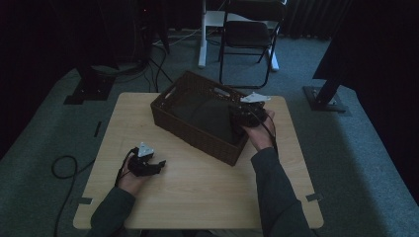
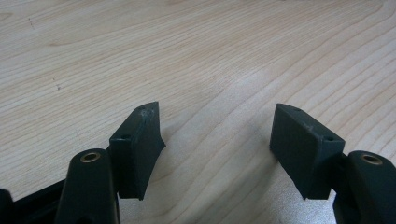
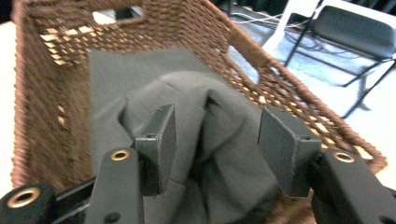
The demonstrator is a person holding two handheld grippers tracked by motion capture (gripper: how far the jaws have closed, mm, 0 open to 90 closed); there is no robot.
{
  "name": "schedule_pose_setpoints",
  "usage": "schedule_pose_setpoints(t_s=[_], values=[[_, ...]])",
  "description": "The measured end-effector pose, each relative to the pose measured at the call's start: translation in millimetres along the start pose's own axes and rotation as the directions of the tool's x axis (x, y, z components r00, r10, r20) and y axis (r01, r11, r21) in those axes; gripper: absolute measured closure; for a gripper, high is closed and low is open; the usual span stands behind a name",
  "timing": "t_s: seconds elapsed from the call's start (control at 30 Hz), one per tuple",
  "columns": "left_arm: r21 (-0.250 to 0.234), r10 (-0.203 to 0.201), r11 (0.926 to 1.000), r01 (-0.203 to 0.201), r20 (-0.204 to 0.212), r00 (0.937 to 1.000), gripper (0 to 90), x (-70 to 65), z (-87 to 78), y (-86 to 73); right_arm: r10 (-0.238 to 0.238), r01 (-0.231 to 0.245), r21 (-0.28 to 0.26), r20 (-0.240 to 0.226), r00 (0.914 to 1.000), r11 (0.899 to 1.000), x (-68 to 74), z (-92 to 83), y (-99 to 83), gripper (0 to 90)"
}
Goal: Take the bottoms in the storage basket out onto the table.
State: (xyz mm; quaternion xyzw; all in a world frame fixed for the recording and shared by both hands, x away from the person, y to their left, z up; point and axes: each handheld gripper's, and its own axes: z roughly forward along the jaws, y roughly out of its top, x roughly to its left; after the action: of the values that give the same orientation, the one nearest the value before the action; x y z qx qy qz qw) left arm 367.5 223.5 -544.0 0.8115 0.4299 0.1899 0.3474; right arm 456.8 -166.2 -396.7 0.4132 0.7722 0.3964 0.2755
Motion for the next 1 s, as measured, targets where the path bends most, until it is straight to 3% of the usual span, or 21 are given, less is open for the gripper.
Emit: schedule_pose_setpoints(t_s=[0.27,0.4,0.63,0.73,1.0], values=[[0.000,0.000,1.0000,0.000,0.000,1.0000,34.3,0.0,0.0,0.0,0.048,-0.048,-0.007,-0.038,0.9981,0.999,1.4,8.5,7.6,46.3],[0.000,0.001,1.0000,-0.001,0.000,1.0000,34.3,0.1,0.0,0.0,0.037,-0.038,-0.007,-0.051,0.9980,0.999,5.5,12.8,13.5,46.9],[0.001,0.001,1.0000,-0.001,0.001,1.0000,33.9,-0.1,0.1,0.0,0.038,-0.036,0.028,-0.068,0.9970,0.999,9.9,27.0,14.8,59.8],[0.001,0.001,1.0000,-0.001,0.002,1.0000,33.6,-0.1,0.1,0.0,0.038,-0.034,0.052,-0.062,0.9973,0.998,10.1,32.3,15.8,61.4],[0.001,0.001,1.0000,-0.001,0.002,1.0000,33.6,-0.2,0.1,0.0,0.054,-0.048,0.102,-0.054,0.9971,0.994,8.8,43.6,19.9,53.1]])
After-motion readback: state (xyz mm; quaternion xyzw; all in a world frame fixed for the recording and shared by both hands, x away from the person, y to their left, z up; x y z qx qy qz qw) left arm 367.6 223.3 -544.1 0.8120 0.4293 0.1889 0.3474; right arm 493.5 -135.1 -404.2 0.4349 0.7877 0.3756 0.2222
